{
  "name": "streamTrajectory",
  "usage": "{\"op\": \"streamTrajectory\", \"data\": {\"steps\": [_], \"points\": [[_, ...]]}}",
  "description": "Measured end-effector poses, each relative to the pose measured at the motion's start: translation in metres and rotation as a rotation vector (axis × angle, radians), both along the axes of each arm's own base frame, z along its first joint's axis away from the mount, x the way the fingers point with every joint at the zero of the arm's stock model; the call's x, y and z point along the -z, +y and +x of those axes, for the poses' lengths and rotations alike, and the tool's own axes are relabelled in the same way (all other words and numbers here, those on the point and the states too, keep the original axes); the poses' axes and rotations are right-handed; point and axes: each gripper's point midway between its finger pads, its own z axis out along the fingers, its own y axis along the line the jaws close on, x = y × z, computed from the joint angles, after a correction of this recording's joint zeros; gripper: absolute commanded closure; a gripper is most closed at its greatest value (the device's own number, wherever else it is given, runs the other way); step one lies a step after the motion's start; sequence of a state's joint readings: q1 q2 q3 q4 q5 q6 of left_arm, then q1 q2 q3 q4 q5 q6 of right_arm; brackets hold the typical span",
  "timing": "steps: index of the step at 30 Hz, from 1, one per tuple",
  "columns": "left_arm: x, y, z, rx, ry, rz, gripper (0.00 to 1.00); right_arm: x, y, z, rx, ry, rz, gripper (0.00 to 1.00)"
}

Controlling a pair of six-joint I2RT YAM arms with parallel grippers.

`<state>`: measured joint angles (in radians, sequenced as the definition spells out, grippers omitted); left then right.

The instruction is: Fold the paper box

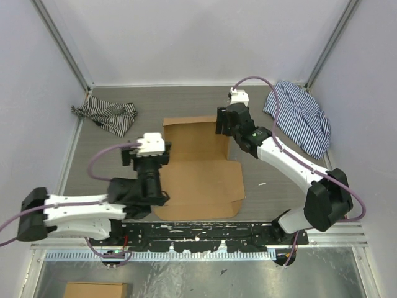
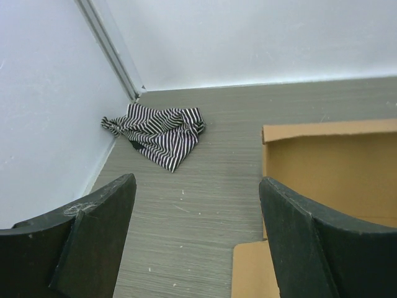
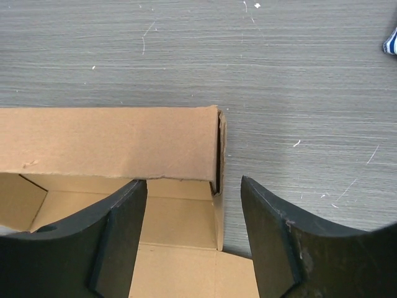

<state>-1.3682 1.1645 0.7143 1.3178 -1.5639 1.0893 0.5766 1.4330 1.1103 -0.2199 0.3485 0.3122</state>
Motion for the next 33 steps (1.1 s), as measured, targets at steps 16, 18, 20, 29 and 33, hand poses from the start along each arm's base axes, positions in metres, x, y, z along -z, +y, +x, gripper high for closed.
{"op": "streamTrajectory", "data": {"steps": [16,18,20,29,33], "points": [[-0.056,0.078,-0.036,0.187,-0.02,-0.238,0.27,-0.09,0.023,-0.021,-0.303,-0.135,-0.141,0.37],[-0.053,0.075,-0.037,0.197,-0.015,-0.2,0.27,-0.099,0.037,-0.03,-0.376,-0.167,-0.189,0.37],[-0.049,0.074,-0.037,0.199,-0.012,-0.175,0.27,-0.1,0.057,-0.046,-0.471,-0.193,-0.257,0.36],[-0.024,0.083,-0.037,0.202,-0.01,-0.156,0.26,-0.042,0.106,-0.111,-0.799,-0.236,-0.588,0.34],[-0.014,0.086,-0.037,0.202,-0.011,-0.159,0.26,-0.037,0.103,-0.103,-0.814,-0.283,-0.673,0.35]]}}
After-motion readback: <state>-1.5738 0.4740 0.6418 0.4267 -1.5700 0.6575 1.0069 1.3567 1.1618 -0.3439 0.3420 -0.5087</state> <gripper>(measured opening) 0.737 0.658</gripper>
